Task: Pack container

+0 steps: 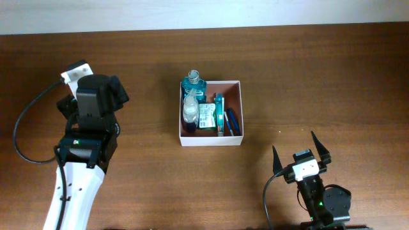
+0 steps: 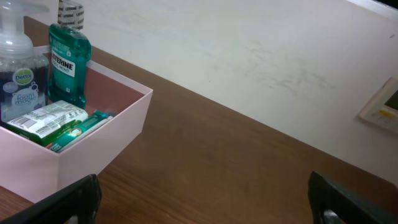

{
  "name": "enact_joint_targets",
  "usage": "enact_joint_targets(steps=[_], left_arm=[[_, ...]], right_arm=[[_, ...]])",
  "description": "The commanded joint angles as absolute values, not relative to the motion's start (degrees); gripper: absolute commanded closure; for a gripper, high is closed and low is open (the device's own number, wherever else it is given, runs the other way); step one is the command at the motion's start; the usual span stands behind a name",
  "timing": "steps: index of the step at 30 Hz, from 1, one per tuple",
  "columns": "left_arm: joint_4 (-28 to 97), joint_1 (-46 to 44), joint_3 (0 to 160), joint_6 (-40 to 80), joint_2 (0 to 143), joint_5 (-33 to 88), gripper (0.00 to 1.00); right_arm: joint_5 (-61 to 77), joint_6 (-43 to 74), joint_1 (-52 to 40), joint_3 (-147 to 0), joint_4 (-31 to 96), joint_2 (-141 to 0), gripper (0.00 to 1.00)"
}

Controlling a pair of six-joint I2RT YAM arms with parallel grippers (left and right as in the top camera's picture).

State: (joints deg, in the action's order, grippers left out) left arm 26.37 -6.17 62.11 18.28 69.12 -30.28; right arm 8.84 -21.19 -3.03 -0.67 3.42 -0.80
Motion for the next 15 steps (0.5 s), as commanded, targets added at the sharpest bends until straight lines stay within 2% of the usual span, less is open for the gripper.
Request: enact_joint_targets(steps=[1, 8, 15], left_arm=[[26.55, -5.96, 62.5, 19.05, 69.43, -30.89, 0.0], [33.23, -5.96, 62.48, 19.05, 66.98, -30.89, 0.01], [37.8, -5.96, 58.54, 19.07, 56.12, -27.62, 0.01]], right_arm=[[8.32, -20.73, -2.55, -0.32, 3.68, -0.27, 0.02], [8.32, -20.73, -2.55, -0.32, 3.68, -0.25, 0.01], [8.32, -20.73, -2.55, -0.32, 3.68, -0.27, 0.02]])
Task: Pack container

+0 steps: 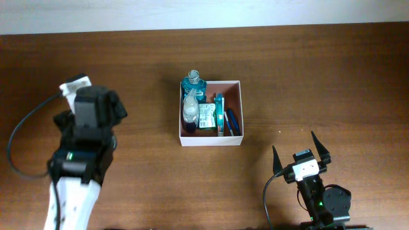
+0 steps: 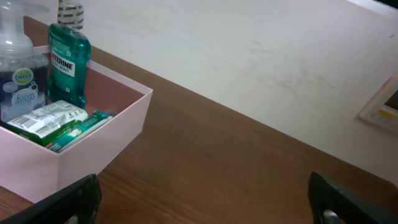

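Note:
A white box [image 1: 211,141] with a pink inside stands mid-table. In it are a teal mouthwash bottle [image 1: 193,84], a clear pump bottle [image 1: 190,108], a green-and-white packet [image 1: 206,117], a teal tube [image 1: 219,114] and a dark blue item [image 1: 232,121]. The right wrist view shows the box [image 2: 93,158], the mouthwash bottle [image 2: 68,62] and the packet [image 2: 46,118] at its left. My right gripper [image 1: 298,154] [image 2: 205,208] stands open and empty, near and to the right of the box. Far to the box's left, the left gripper [image 1: 96,107] has its fingers hidden under the wrist housing.
The left arm's black cable [image 1: 16,137] loops out over the table's left side. A white wall runs behind the table's far edge [image 1: 255,27]. A pale wall panel [image 2: 380,107] shows at the right in the right wrist view.
The left arm has shifted a little toward the near left, farther from the box. The right gripper and the box's contents are unchanged.

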{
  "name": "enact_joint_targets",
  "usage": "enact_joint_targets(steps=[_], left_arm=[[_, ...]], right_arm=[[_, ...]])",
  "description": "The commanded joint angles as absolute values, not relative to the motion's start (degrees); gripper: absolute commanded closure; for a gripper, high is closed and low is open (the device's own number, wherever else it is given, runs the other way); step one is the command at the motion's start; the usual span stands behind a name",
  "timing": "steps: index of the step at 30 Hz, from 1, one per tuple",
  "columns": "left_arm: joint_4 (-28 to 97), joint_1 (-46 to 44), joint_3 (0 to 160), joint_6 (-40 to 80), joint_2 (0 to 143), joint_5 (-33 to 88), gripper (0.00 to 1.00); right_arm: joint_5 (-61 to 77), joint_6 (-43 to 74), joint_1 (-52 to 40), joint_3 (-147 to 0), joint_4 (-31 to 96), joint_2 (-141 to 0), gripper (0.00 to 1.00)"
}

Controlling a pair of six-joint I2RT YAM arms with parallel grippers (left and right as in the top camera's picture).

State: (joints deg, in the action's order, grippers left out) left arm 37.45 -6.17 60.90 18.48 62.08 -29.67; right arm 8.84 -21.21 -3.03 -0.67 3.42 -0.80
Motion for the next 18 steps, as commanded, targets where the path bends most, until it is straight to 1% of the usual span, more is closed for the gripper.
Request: enact_joint_targets(steps=[1, 6, 10, 13, 18], left_arm=[[37.8, -5.96, 57.17, 19.07, 54.06, -27.03, 0.01], [37.71, -5.96, 47.07, 19.09, 41.25, -24.21, 0.01], [35.16, -5.96, 38.09, 19.53, 33.52, -23.29, 0.01], [31.64, -5.93, 31.92, 19.77, 28.6, -23.24, 0.0], [20.71, -5.96, 20.75, 19.97, 20.03, -23.09, 0.01]], right_arm=[[8.32, -20.73, -2.55, -0.32, 3.68, -0.25, 0.02], [8.32, -20.73, -2.55, -0.32, 3.68, -0.25, 0.01], [8.32, -20.73, -2.55, -0.32, 3.68, -0.25, 0.01], [8.32, -20.73, -2.55, -0.32, 3.68, -0.25, 0.01], [8.32, -20.73, -2.55, -0.32, 3.68, -0.25, 0.02]])
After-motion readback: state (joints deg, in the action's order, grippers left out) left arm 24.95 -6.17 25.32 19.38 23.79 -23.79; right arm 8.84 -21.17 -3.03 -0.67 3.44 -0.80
